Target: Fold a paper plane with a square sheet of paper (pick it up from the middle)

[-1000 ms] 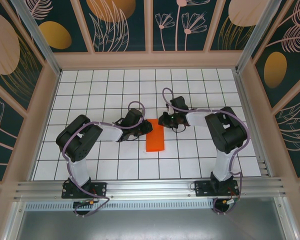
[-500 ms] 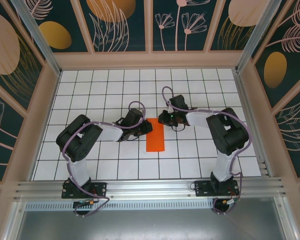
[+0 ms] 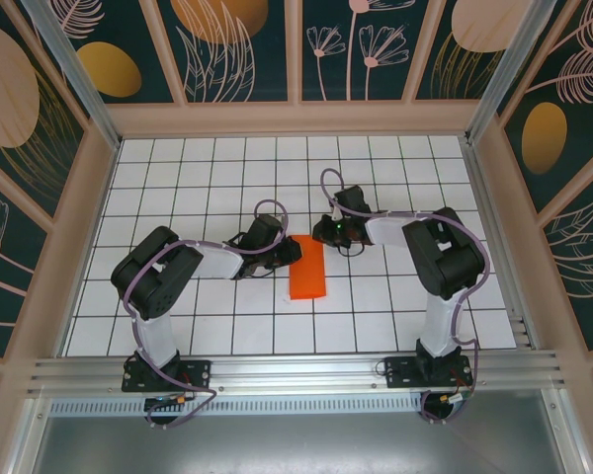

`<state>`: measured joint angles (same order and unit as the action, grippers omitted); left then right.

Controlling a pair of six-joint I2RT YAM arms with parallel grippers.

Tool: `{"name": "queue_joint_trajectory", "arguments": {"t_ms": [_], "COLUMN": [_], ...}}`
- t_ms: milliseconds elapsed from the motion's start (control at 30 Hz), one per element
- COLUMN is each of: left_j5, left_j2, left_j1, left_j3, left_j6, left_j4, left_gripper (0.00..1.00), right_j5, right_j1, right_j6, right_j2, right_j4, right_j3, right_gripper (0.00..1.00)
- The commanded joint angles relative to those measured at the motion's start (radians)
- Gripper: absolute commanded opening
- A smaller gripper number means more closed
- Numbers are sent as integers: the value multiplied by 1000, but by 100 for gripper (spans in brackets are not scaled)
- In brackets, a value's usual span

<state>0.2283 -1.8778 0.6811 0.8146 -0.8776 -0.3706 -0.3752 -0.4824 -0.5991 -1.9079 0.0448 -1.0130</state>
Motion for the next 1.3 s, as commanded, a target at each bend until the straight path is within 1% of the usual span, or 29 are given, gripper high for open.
{"name": "queue_joint_trajectory", "arguments": {"t_ms": [0,100,133,233,400,567,733,833,1067,1267], "left_j5": [-81,-81,-81,-81,-80,-79,-80,-81,-83,-86], "left_j2": [-119,-118,-118,-113,-115,-115,-114,-114,-113,-108], "left_j1": [-1,0,0,-1,-1,-1,-1,-1,-1,0], "left_j3": [-45,-44,-43,-45,-41,-40,-42,-45,-54,-61], "left_j6": [37,38,38,38,38,37,36,36,39,41], "left_j4": [186,185,185,185,184,184,183,185,187,186], "left_gripper": [14,14,14,14,14,14,14,14,14,14], "right_j5": [120,176,174,124,108,24,-15,-1,102,102], "right_j1": [30,32,31,19,-26,-33,-35,-31,4,54], "right_j6": [-52,-66,-66,-50,5,-1,10,12,-31,-123], "right_j2": [63,62,58,70,116,81,23,2,-25,6], "right_j4": [-26,-38,-39,-17,-15,-8,-20,-24,-24,90], "right_j3": [-16,-27,-31,-26,-4,21,-1,-15,-4,55], "right_gripper": [13,13,13,13,13,13,13,13,12,13]}}
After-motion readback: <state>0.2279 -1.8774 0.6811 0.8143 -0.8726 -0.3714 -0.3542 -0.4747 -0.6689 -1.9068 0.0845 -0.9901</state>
